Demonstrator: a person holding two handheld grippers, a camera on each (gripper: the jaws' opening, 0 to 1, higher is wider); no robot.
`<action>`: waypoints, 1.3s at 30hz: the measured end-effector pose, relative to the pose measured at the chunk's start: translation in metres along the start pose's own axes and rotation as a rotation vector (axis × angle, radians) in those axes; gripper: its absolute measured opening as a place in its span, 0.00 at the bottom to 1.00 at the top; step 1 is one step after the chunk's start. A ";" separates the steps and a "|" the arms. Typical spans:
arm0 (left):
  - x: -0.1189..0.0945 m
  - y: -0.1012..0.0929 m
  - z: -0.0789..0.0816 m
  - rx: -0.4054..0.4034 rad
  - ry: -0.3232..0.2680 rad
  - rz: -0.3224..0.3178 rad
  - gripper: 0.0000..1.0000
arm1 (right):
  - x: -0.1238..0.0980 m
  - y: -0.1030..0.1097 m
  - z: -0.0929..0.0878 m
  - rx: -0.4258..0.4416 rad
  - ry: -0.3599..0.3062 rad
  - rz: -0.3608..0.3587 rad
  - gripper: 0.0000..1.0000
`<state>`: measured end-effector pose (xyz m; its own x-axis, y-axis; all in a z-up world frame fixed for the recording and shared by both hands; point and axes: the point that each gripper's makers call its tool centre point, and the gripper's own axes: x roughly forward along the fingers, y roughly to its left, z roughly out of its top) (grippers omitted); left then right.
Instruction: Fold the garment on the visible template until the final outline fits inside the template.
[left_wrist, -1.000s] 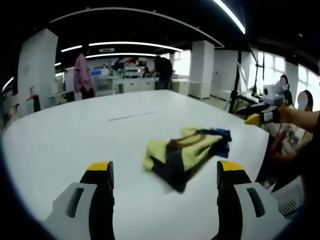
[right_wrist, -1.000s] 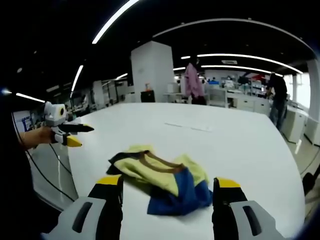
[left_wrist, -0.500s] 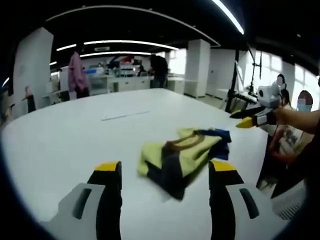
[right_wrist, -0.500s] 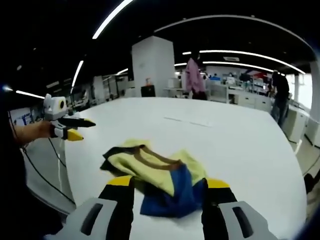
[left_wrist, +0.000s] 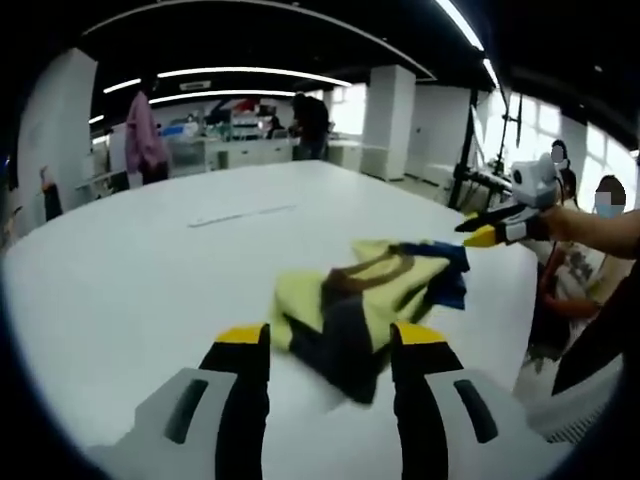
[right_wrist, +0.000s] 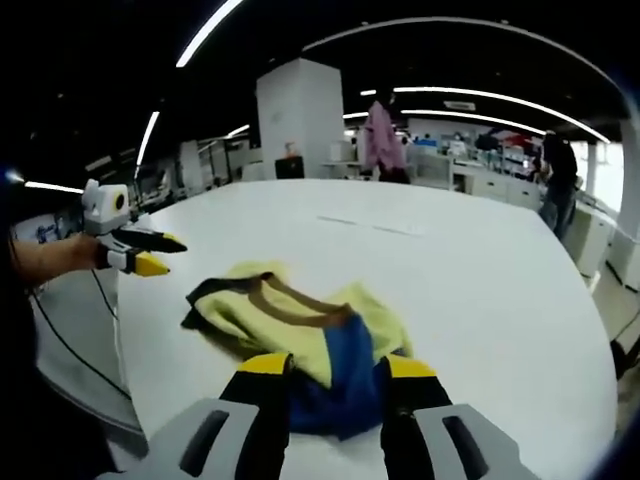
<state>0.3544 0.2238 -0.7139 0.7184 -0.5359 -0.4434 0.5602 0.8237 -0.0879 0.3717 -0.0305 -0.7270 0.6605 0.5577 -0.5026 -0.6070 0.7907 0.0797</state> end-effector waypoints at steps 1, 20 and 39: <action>0.002 0.000 -0.001 -0.003 0.002 -0.004 0.43 | 0.001 -0.001 -0.002 0.002 0.006 -0.003 0.30; 0.037 -0.001 -0.027 -0.033 0.102 -0.052 0.27 | 0.021 -0.013 -0.029 -0.030 0.122 -0.021 0.23; 0.048 -0.005 -0.046 -0.124 0.133 -0.091 0.12 | 0.023 -0.012 -0.035 0.002 0.142 -0.023 0.15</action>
<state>0.3674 0.2029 -0.7754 0.6020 -0.5868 -0.5415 0.5593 0.7939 -0.2385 0.3791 -0.0361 -0.7699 0.6049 0.4984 -0.6210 -0.5916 0.8033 0.0684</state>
